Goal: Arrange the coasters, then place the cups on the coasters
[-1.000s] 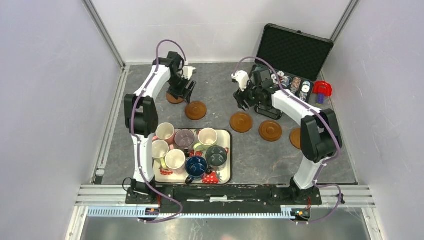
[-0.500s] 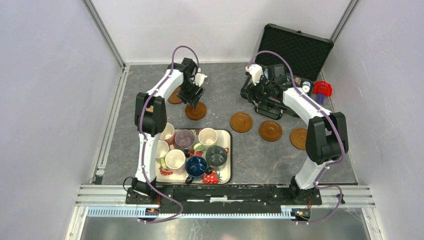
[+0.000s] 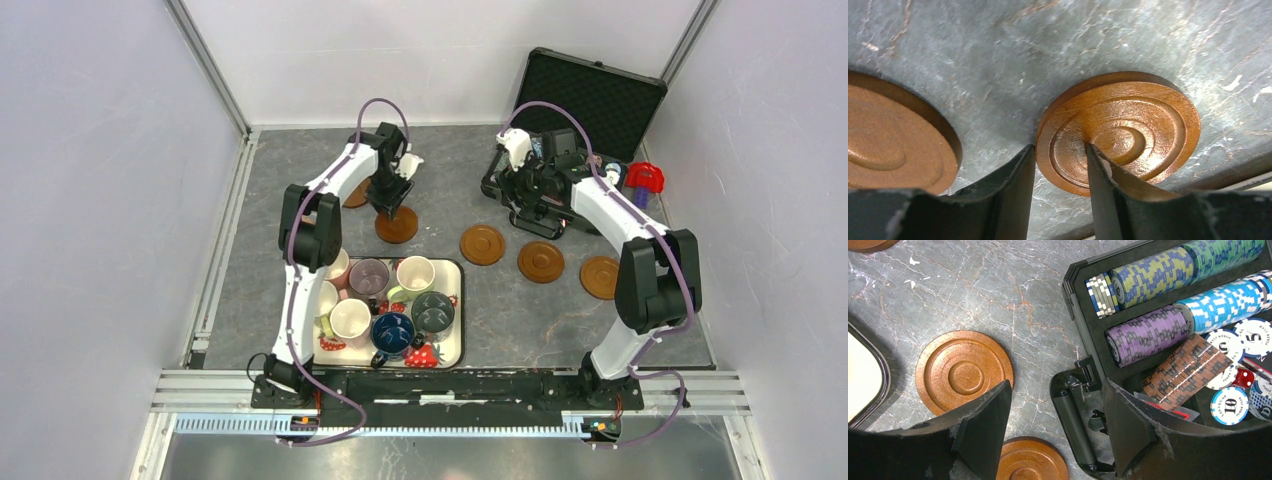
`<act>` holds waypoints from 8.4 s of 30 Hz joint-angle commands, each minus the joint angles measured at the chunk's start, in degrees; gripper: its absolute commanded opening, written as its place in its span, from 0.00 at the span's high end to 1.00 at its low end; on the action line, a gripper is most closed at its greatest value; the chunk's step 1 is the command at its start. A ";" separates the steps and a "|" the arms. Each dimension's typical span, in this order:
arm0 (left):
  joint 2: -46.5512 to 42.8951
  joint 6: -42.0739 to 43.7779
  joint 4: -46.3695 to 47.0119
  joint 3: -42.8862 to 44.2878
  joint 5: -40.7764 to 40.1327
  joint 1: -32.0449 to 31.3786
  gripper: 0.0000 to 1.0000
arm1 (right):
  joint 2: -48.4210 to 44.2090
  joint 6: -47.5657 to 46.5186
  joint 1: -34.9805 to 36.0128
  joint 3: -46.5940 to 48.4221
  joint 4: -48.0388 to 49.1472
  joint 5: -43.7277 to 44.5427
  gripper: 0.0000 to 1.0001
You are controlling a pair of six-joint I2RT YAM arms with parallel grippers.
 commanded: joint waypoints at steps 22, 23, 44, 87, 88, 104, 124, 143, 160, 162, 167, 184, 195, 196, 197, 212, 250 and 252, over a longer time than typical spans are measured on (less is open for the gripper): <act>3.20 -6.19 4.55 3.79 1.08 -9.62 0.55 | -3.82 0.42 -0.79 -2.28 1.02 0.01 0.25; 3.28 -6.21 4.65 4.02 1.07 -9.62 0.55 | -3.87 0.40 -0.77 -2.27 1.03 0.08 0.25; -5.05 -10.84 0.96 12.38 8.29 9.14 0.28 | -3.43 -0.21 -0.80 -1.81 0.30 -0.53 0.24; 1.02 -1.78 7.28 1.14 1.70 10.92 0.43 | -2.09 0.14 -0.71 -1.29 0.16 -0.81 0.23; 0.34 -1.42 7.51 0.02 1.38 10.39 0.44 | -2.12 0.18 -0.69 -1.31 0.13 -0.94 0.23; -3.42 -2.54 8.84 -8.27 1.59 6.50 0.49 | -3.21 0.34 -0.70 -2.58 0.48 -1.11 0.23; -6.05 -1.45 9.49 -9.76 -4.53 8.41 0.53 | -3.57 0.29 -0.67 -2.80 0.51 -1.48 0.23; -8.30 -5.84 6.49 4.13 1.60 10.03 0.25 | -1.62 -0.10 -0.71 -0.34 -2.14 -3.20 0.23; 5.81 -6.86 23.87 19.60 -5.59 15.31 0.15 | -1.24 -0.05 -0.69 0.09 -2.76 -2.59 0.22; 7.34 -6.84 24.76 20.54 -7.27 15.31 0.15 | -1.15 0.04 -0.61 0.17 -2.76 -2.44 0.22; 10.56 -6.61 25.42 21.71 -7.07 15.17 0.15 | -1.09 0.05 -0.53 0.20 -2.66 -1.80 0.22; 9.98 0.36 14.31 18.39 -9.49 16.36 0.21 | 0.51 -0.74 0.38 2.27 -3.27 -1.51 0.22; 0.75 2.57 9.51 3.33 -4.98 19.66 0.31 | 0.80 -0.57 0.45 2.39 -3.45 -3.10 0.22; 0.53 2.37 8.88 3.06 -4.87 19.66 0.31 | 0.80 -0.63 0.45 2.40 -3.49 -3.22 0.22; 0.14 2.38 8.36 2.47 -4.40 21.54 0.32 | 0.69 -0.73 0.42 2.32 -3.53 -3.25 0.22; -5.36 3.04 8.00 -7.82 -0.75 23.00 0.39 | -1.21 -1.19 0.45 0.04 -3.16 -3.63 0.23; -24.08 1.32 7.72 -26.03 0.73 32.05 0.56 | -0.57 0.57 0.69 0.27 -2.68 -5.04 0.23; -23.19 0.48 8.09 -26.94 0.59 32.07 0.60 | -0.68 0.57 0.79 0.27 -2.66 -4.99 0.23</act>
